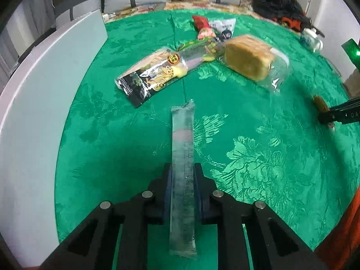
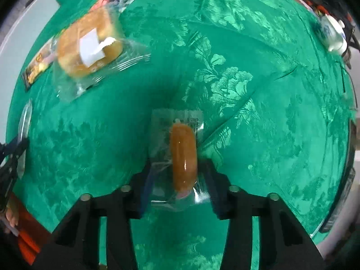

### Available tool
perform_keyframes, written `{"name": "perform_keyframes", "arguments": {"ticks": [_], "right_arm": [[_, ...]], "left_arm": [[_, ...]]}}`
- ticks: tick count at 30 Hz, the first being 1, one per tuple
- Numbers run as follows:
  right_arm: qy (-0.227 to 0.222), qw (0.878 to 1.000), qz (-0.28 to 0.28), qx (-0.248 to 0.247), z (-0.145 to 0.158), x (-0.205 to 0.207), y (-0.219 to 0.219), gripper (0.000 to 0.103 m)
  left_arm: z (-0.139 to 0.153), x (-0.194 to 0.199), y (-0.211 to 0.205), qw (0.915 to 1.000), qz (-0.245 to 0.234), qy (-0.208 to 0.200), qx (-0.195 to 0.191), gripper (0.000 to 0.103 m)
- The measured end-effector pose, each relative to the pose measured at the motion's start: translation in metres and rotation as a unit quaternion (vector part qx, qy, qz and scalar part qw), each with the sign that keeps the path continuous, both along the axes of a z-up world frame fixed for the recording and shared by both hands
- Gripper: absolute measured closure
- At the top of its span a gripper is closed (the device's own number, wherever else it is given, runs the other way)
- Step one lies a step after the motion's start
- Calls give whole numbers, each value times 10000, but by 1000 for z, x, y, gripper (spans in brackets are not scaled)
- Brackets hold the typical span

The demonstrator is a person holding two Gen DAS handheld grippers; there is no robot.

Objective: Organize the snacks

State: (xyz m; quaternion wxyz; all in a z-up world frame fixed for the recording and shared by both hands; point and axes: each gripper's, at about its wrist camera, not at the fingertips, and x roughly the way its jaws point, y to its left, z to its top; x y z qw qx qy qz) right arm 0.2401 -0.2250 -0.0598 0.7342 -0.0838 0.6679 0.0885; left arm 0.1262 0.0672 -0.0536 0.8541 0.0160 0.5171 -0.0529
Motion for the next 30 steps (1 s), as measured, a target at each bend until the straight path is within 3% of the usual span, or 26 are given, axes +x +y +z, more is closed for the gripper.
{"name": "perform_keyframes", "arguments": {"ticks": [2,4,6,8,11,14,18,21,22,24,25,26,28,30], "right_arm": [[-29,9999,-73,152,8,-3,-4,68],[-185,9961,-306,804,26,-9,-12,69],[-258,9947,-357,934,33,-14,-14,69],[-242,9953,-373,855,32,-19,-15,69],[-263,9882,-463,1437,50,-27,-6,69],[-312,9762,-244,2134,83,-28,28,69],[-378,9482,520,3110,142,-29,119,68],[-397,9243,1143,3619,177,-38,203,68],[-406,9165,1373,3734,187,-42,240,65],[-489,9061,1576,3895,195,-46,288,48],[-524,9020,1549,3995,196,-45,305,38],[-508,8981,1520,4096,197,-45,317,34],[-565,8947,1522,4161,199,-47,325,35],[-779,8914,1614,4162,199,-48,310,32]], "left_arm": [[2,-2,12,9986,159,15,-503,86],[9,-4,25,9943,340,-14,-1008,86],[18,-8,39,9881,508,-80,-1451,86],[27,-12,50,9822,693,-140,-1740,86],[49,-26,75,9694,1033,-304,-2207,86],[93,-47,116,9562,1389,-730,-2471,86],[137,-58,180,9522,1811,-1133,-2183,86],[149,-62,230,9569,2257,-1132,-1435,86],[149,-61,244,9577,2351,-1078,-1263,85],[144,-57,272,9595,2546,-895,-813,85],[140,-57,283,9587,2676,-805,-539,81],[136,-54,293,9566,2817,-692,-271,76],[130,-62,313,9493,3094,-550,4,36],[133,-87,326,9387,3344,-838,-30,14]]}}
